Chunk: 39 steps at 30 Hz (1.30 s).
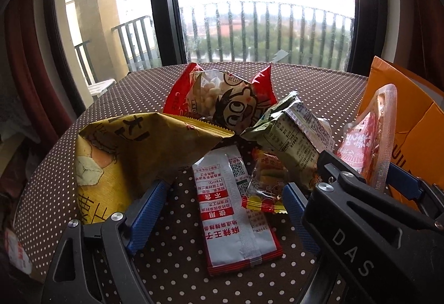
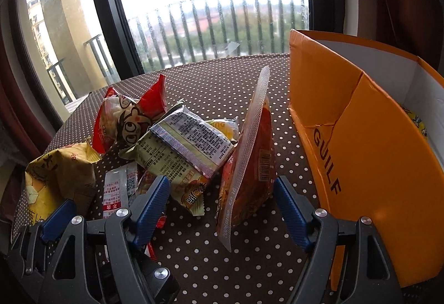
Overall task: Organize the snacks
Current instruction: 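Grasp the white-red stick packet with the left gripper while the right grasps the clear-backed red packet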
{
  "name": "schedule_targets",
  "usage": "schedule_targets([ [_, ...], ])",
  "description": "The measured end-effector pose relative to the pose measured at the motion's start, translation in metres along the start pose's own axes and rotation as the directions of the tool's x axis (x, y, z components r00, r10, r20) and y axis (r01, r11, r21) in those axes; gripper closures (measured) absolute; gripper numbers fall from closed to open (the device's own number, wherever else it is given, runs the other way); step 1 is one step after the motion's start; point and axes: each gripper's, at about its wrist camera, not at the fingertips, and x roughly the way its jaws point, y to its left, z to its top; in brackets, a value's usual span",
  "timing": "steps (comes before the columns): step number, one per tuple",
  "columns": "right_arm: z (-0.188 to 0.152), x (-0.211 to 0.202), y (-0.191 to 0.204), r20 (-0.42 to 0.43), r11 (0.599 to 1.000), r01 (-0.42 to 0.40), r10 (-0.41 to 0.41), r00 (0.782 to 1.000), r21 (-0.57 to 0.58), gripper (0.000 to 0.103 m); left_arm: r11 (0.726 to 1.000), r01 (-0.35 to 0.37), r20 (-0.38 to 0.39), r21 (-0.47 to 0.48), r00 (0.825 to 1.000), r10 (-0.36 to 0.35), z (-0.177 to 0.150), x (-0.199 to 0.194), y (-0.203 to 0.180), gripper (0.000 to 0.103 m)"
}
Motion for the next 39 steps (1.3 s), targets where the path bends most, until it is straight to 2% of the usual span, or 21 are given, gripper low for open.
schedule_targets([
  [6, 0.003, 0.008, -0.004, -0.015, 1.0, 0.021, -0.021, 1.0, 0.009, 0.046, 1.0, -0.003, -0.014, -0.009, 1.0, 0.002, 0.002, 0.001, -0.002, 0.014],
  [8, 0.004, 0.009, -0.006, -0.016, 0.999, 0.036, -0.036, 0.999, 0.002, 0.065, 1.0, -0.007, -0.019, -0.015, 1.0, 0.006, 0.001, 0.0, -0.002, 0.014],
  [14, 0.0, 0.003, -0.011, -0.018, 1.0, 0.006, -0.005, 1.0, 0.011, 0.071, 1.0, -0.007, -0.007, -0.011, 1.0, 0.007, -0.005, -0.01, -0.007, 0.014],
  [19, -0.011, -0.007, -0.013, -0.013, 1.0, -0.017, 0.017, 1.0, 0.014, 0.074, 0.999, 0.028, -0.025, -0.016, 0.999, -0.029, -0.015, -0.011, -0.007, 0.014],
  [23, -0.018, -0.013, -0.013, -0.004, 1.0, -0.014, 0.014, 1.0, 0.02, 0.074, 0.999, 0.013, -0.069, -0.03, 0.998, -0.015, -0.02, 0.0, -0.002, 0.014],
  [28, -0.02, -0.014, -0.01, 0.002, 1.0, 0.003, -0.003, 1.0, 0.02, 0.073, 0.999, 0.035, -0.123, -0.016, 0.992, -0.036, -0.02, 0.017, 0.0, 0.014],
  [30, -0.017, -0.007, -0.009, -0.017, 0.999, 0.029, -0.029, 0.999, 0.018, 0.061, 0.999, 0.049, -0.129, -0.009, 0.99, -0.05, -0.017, 0.024, -0.001, 0.013],
  [31, -0.016, -0.003, -0.009, -0.038, 0.999, 0.034, -0.033, 0.999, 0.02, 0.046, 0.998, 0.055, -0.133, -0.013, 0.99, -0.056, -0.015, 0.026, 0.0, 0.013],
  [32, -0.015, 0.0, -0.01, -0.052, 0.999, 0.023, -0.022, 0.998, 0.029, 0.039, 0.998, 0.061, -0.135, -0.015, 0.989, -0.063, -0.014, 0.029, 0.001, 0.013],
  [35, -0.012, 0.01, -0.01, -0.075, 0.999, 0.029, -0.026, 0.997, 0.043, 0.037, 0.996, 0.088, -0.147, -0.019, 0.985, -0.09, -0.012, 0.034, -0.001, 0.013],
  [39, -0.005, 0.021, -0.013, -0.092, 0.998, 0.047, -0.042, 0.995, 0.051, 0.037, 0.995, 0.099, -0.146, -0.009, 0.984, -0.1, -0.011, 0.034, -0.002, 0.017],
])
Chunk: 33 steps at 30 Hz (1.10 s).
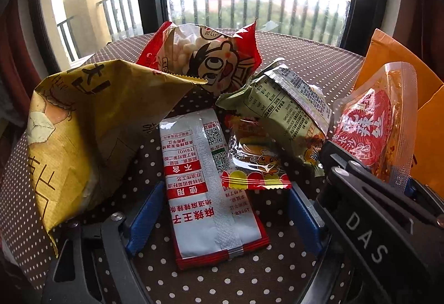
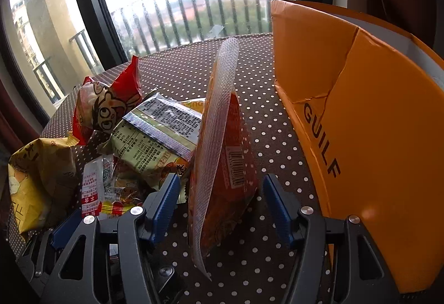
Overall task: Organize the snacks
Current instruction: 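Grasp the white-red stick packet with the left gripper while the right grasps the clear-backed red packet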
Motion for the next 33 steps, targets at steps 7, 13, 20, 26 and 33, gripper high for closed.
schedule_targets([
  [7, 0.007, 0.005, 0.002, -0.002, 1.0, 0.012, -0.012, 1.0, -0.016, 0.053, 1.0, 0.006, 0.025, 0.005, 1.0, -0.006, -0.006, -0.013, -0.006, 0.043],
  [13, -0.004, -0.007, 0.002, 0.003, 0.999, -0.003, 0.003, 1.0, -0.033, 0.057, 0.999, -0.026, 0.049, 0.024, 0.998, 0.025, -0.015, -0.025, -0.009, 0.056],
  [20, -0.017, -0.03, -0.001, 0.03, 0.999, -0.023, 0.024, 0.999, -0.031, 0.057, 1.0, -0.009, 0.046, 0.014, 0.999, 0.008, -0.019, -0.035, -0.007, 0.063],
  [26, -0.029, -0.05, -0.001, 0.047, 0.998, -0.045, 0.047, 0.998, -0.035, 0.057, 1.0, -0.013, 0.091, 0.004, 0.996, 0.013, -0.023, -0.055, -0.006, 0.064],
  [33, -0.031, -0.077, -0.002, 0.082, 0.998, -0.058, 0.061, 0.995, -0.036, 0.057, 1.0, 0.017, 0.126, -0.002, 0.992, -0.017, -0.02, -0.079, -0.006, 0.064],
])
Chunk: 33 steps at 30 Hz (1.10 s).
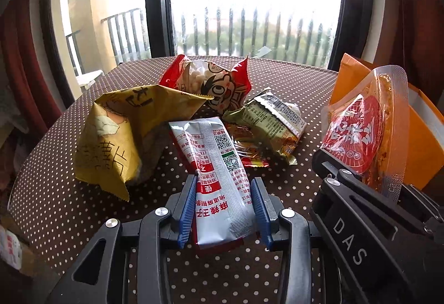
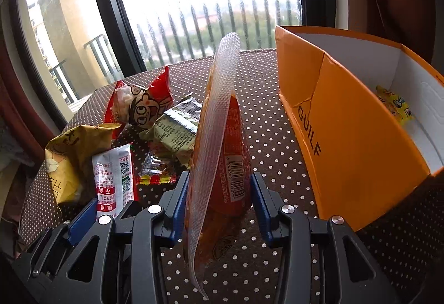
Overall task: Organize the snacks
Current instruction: 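Carry both held packets over the orange box with both grippers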
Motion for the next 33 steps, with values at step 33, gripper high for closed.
schedule_targets([
  [33, 0.082, -0.084, -0.017, 0.228, 0.999, -0.031, 0.032, 0.973, -0.009, 0.057, 0.994, 0.091, 0.213, 0.063, 0.972, -0.103, 0.068, -0.097, -0.035, 0.064],
])
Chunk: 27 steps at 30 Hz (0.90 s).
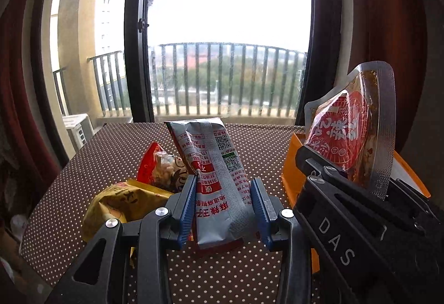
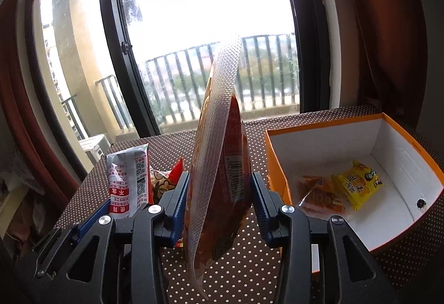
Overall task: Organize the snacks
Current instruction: 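Carry both held packets over the orange box with both grippers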
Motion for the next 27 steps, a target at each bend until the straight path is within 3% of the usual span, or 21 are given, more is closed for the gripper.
schedule_targets([
  [14, 0.025, -0.013, -0.041, 0.065, 0.999, 0.05, -0.051, 0.997, 0.009, 0.057, 0.995, 0.079, 0.046, 0.061, 0.996, -0.082, 0.02, 0.017, -0.037, 0.064],
  [27, 0.035, -0.018, -0.1, 0.092, 0.984, 0.16, -0.167, 0.982, 0.078, 0.057, 0.971, 0.197, 0.036, 0.133, 0.978, -0.204, 0.029, 0.05, -0.086, 0.064],
])
